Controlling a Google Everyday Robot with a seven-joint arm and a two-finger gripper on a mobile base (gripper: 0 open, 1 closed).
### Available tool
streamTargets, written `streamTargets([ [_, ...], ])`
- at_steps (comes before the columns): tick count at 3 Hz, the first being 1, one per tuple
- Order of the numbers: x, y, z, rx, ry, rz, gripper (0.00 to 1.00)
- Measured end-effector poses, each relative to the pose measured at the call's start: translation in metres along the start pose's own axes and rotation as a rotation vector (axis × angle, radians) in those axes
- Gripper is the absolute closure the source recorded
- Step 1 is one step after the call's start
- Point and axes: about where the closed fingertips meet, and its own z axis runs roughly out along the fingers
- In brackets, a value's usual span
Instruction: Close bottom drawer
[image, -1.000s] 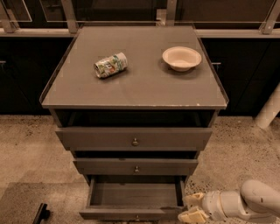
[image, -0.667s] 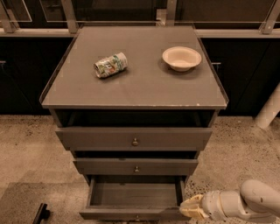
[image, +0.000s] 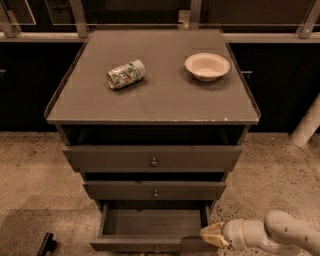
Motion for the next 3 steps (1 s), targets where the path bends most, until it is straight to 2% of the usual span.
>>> streamTargets([
  [1,0.026,-0.024,0.037,-0.045,-0.058,0.051,1.00],
  [2,0.046,-0.039,0.063,-0.086,-0.086,0.097,1.00],
  [3,0.062,-0.044,0.081,-0.123,-0.093,0.141,1.00],
])
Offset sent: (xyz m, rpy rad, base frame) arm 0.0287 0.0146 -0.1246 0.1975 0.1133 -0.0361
